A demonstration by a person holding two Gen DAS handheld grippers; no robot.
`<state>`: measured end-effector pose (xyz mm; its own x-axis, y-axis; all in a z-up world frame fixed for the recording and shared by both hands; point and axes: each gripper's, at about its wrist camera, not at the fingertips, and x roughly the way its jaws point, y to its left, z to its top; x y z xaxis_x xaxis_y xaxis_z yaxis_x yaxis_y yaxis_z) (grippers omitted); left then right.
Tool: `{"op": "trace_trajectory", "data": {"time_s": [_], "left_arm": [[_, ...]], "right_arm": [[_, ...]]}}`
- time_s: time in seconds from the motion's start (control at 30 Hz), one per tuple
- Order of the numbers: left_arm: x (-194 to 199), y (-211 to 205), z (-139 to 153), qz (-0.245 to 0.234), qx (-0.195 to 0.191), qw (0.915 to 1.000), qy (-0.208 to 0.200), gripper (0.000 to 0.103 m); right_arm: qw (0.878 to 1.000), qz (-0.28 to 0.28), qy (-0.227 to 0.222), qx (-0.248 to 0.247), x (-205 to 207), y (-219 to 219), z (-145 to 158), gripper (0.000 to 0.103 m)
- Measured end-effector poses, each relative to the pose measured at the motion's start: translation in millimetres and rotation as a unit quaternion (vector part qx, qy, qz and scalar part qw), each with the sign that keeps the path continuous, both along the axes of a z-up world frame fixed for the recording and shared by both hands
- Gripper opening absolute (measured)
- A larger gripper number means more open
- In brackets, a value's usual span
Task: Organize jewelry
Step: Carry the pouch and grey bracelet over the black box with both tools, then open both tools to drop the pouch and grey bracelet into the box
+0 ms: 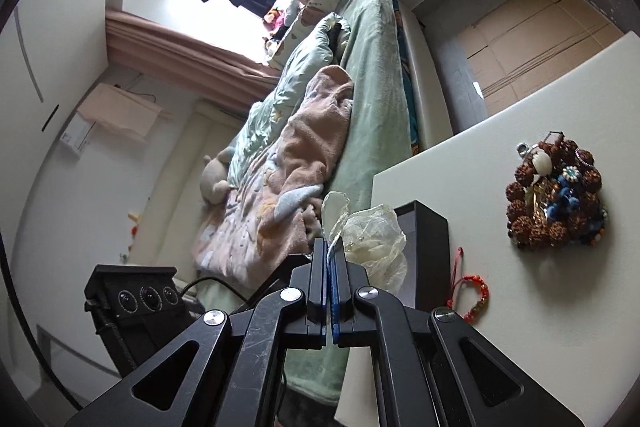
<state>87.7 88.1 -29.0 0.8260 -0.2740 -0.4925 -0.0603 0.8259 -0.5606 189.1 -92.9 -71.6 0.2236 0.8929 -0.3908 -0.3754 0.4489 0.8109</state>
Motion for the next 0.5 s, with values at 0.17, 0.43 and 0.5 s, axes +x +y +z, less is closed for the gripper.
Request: {"op": "trace_trajectory", "data": {"time_s": [0.17, 0.43, 0.5], "left_arm": [[5, 10, -3, 0.015, 0.001, 0.9999, 0.007, 0.008], [9, 29, -9, 0.058, -0.018, 0.9974, 0.038, 0.018], [6, 33, -11, 0.068, -0.023, 0.9966, 0.042, 0.049]], "right_arm": [[1.0, 0.016, 0.002, 0.002, 6, 17, -2, 0.004], [0.999, 0.028, 0.016, -0.01, 14, 30, -15, 0.004], [0.999, 0.031, 0.019, -0.01, 15, 32, -17, 0.004]]}}
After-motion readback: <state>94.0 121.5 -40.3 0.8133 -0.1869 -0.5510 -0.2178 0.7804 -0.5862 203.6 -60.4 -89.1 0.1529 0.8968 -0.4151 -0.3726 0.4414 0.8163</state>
